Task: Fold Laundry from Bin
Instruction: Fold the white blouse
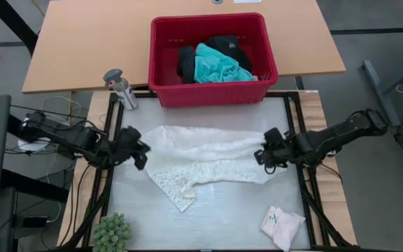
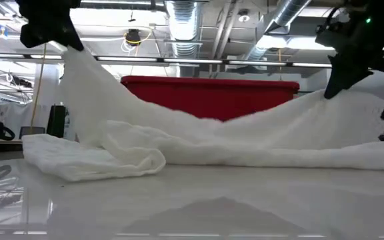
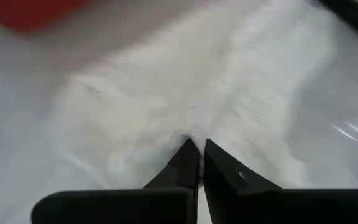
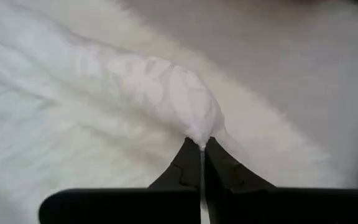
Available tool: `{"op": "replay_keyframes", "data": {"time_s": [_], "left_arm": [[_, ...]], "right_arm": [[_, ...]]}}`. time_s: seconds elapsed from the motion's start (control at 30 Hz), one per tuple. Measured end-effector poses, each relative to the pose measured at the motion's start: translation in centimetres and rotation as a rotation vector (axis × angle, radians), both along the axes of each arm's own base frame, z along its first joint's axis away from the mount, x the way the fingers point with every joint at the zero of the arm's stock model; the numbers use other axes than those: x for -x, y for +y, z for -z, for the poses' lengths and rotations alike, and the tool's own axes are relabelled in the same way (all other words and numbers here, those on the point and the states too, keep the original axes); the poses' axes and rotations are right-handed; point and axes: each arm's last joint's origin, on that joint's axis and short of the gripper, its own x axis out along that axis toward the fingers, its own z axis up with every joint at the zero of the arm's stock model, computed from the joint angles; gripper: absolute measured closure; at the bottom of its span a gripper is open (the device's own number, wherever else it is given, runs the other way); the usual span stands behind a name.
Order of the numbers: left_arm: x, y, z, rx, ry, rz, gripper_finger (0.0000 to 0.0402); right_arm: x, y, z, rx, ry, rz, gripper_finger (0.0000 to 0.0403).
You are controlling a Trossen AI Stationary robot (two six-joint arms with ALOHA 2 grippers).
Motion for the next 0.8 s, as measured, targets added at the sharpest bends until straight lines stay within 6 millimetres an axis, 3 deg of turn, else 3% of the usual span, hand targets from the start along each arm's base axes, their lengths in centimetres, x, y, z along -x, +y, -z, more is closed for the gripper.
{"op": "replay_keyframes", "data": {"time_s": [0.2, 0.33, 0.57, 0.8], "left_arm": [[-1.0, -3.2, 3.1, 0.157, 0.118, 0.091, 0.0401], [-1.8, -5.3, 6.0, 0.109, 0.184, 0.048, 0.0401], [-3.8, -7.1, 10.8, -0.078, 0.263, -0.069, 0.0401], [-6.9, -10.1, 16.0, 0.003, 0.371, 0.125, 0.0401]], "right_arm": [[-0.9, 4.1, 1.1, -0.205, -0.041, -0.073, 0.0379], [-1.5, 6.8, 3.1, -0.24, -0.017, -0.046, 0.0379], [-2.5, 8.7, 7.1, -0.218, 0.097, 0.085, 0.0379], [-4.0, 11.0, 9.2, -0.33, 0.048, 0.035, 0.0379]]}}
